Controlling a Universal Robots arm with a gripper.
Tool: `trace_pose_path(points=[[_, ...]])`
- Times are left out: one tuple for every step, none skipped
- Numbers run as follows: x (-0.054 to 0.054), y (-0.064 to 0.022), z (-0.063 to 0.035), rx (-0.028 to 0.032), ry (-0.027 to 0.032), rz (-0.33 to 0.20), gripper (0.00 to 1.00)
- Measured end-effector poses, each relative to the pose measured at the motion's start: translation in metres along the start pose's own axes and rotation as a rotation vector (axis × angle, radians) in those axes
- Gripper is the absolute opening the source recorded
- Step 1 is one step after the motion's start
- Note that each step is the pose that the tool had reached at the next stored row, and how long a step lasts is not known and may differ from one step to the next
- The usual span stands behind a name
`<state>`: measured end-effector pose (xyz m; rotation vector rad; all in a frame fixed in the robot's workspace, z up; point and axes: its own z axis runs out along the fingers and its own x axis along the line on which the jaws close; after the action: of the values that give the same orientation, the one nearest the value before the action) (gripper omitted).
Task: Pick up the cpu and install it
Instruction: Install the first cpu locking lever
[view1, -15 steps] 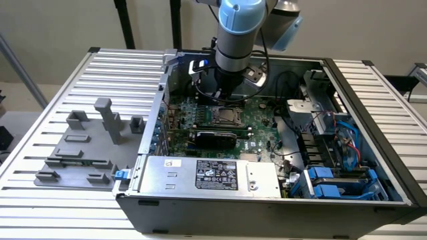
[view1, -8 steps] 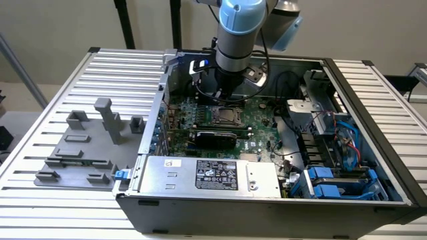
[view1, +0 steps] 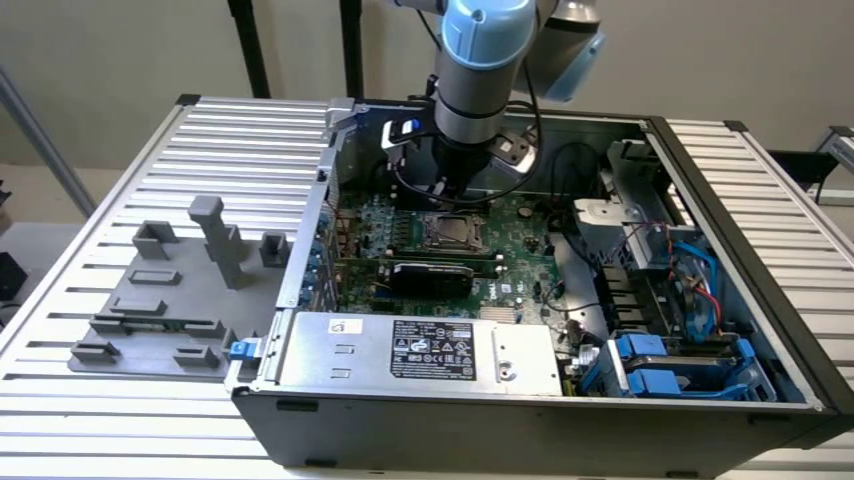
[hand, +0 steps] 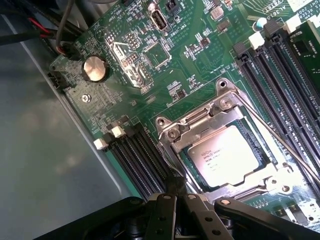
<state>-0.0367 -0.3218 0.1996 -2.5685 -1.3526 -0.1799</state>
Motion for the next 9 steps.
trace_pose_path(points=[[0.0005, 0.0008, 0.0, 0.0, -0.0001, 0.0, 0.11], [0.0009, 0.0013, 0.0, 0.0001, 0.0, 0.0, 0.11], [0.0011, 0.0016, 0.0, 0.0, 0.0, 0.0, 0.11], [0.0012, 0.0018, 0.0, 0.0, -0.0001, 0.0, 0.11], [0.0012, 0.0018, 0.0, 0.0, 0.0, 0.0, 0.11], [0.0011, 0.0019, 0.0, 0.0, 0.0001, 0.0, 0.11], [0.001, 0.0021, -0.0001, 0.0, 0.0001, 0.0, 0.11], [0.0008, 0.0024, -0.0002, 0.0001, 0.0, 0.0, 0.11], [0.0008, 0.0026, -0.0003, 0.0, 0.0, 0.0, 0.11]])
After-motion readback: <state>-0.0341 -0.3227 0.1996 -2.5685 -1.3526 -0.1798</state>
